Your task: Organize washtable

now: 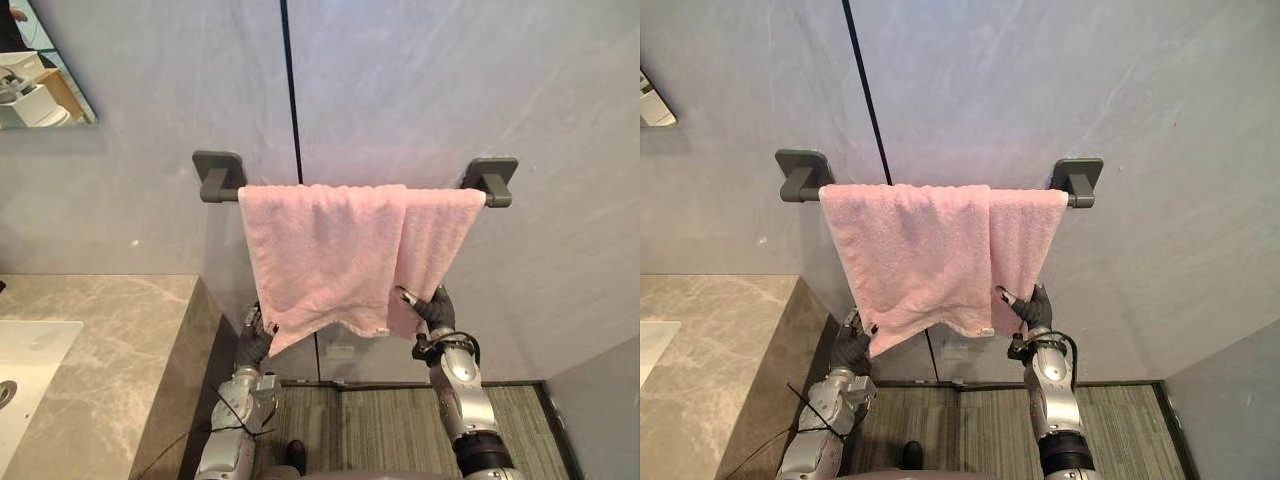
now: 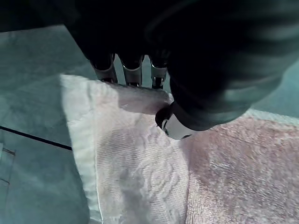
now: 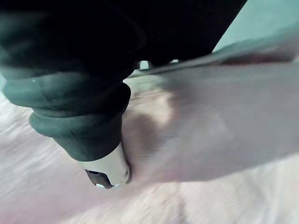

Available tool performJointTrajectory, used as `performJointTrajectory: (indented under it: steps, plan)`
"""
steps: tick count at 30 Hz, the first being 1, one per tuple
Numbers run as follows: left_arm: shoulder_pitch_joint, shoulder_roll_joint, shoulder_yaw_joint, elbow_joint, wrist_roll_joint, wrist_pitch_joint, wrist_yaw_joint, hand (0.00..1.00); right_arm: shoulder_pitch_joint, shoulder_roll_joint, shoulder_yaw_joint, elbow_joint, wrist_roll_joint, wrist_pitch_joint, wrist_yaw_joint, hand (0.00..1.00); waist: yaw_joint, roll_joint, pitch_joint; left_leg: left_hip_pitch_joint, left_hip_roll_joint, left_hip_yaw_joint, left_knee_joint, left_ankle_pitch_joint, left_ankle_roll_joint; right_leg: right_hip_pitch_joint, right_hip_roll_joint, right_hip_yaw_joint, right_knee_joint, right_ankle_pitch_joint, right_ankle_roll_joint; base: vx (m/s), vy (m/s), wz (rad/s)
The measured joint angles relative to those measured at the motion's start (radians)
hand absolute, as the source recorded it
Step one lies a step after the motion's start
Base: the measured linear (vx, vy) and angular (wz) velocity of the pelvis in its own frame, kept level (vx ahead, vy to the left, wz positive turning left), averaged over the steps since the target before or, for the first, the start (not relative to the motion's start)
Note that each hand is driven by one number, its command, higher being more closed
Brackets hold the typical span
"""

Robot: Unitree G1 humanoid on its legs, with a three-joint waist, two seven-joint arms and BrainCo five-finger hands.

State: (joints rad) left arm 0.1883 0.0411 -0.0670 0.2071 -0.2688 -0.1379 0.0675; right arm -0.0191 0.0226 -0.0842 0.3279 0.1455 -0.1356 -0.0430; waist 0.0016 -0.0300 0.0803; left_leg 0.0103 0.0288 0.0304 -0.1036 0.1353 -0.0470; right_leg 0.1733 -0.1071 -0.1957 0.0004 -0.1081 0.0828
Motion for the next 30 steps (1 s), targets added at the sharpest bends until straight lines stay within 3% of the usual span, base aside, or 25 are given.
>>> performJointTrajectory:
  steps: [3,6,12,17,21,25,30]
  plan:
    - [0.024,-0.008,0.007,0.000,-0.025,0.000,0.000,0.00,0.081,0.005,-0.040,0.015,0.000,0.033,-0.027,0.00,0.009,0.001,0.001,0.002,-0.002,0.000,0.000,0.000,0.000,0.005,-0.001,-0.002,0.000,0.000,0.000,0.00,0.000,0.00]
    - [0.062,-0.045,0.059,-0.011,-0.037,0.002,0.003,0.00,0.145,0.010,-0.074,-0.008,0.001,0.036,-0.045,0.00,0.008,0.001,0.001,0.006,-0.004,0.005,0.000,0.000,0.000,0.002,0.000,-0.001,0.007,0.000,0.000,-0.02,-0.017,-0.06]
    - [0.161,-0.091,0.161,-0.198,-0.055,0.004,0.031,0.00,0.269,0.035,-0.149,-0.288,0.003,0.048,-0.093,0.00,0.012,0.003,0.001,0.019,0.007,0.034,0.000,-0.011,0.002,-0.002,-0.002,-0.001,0.029,-0.011,-0.001,-0.05,-0.015,-0.05]
    - [0.193,-0.096,0.252,-0.439,-0.073,-0.001,0.099,0.00,0.310,0.041,-0.173,-0.545,0.011,0.045,-0.170,0.00,0.015,0.002,-0.001,0.023,0.006,0.046,0.000,-0.016,0.007,-0.003,-0.015,-0.009,0.036,-0.027,0.003,-0.03,-0.001,-0.02]
    - [0.191,-0.094,0.294,-0.672,-0.072,-0.037,0.145,0.00,0.293,0.040,-0.170,-0.729,0.010,0.007,-0.186,0.00,0.015,-0.004,-0.011,0.023,0.003,0.050,0.001,-0.016,0.008,-0.004,-0.016,-0.011,0.036,-0.020,0.006,0.00,0.000,0.00]
    - [0.174,-0.087,0.315,-0.890,0.002,-0.104,0.176,0.00,0.176,0.025,-0.154,-0.854,0.011,-0.064,-0.159,0.00,0.014,-0.006,-0.036,0.022,-0.002,0.049,0.006,-0.012,0.009,-0.002,-0.015,-0.009,0.034,-0.015,0.006,0.03,-0.016,-0.01]
    - [0.103,-0.068,0.258,-0.996,-0.027,-0.175,0.150,0.00,0.028,-0.034,-0.031,-0.893,0.048,-0.127,-0.044,0.00,0.015,0.007,-0.049,0.032,-0.011,0.030,0.007,-0.012,0.009,0.010,-0.016,-0.012,0.033,-0.015,0.006,0.00,-0.013,0.04]
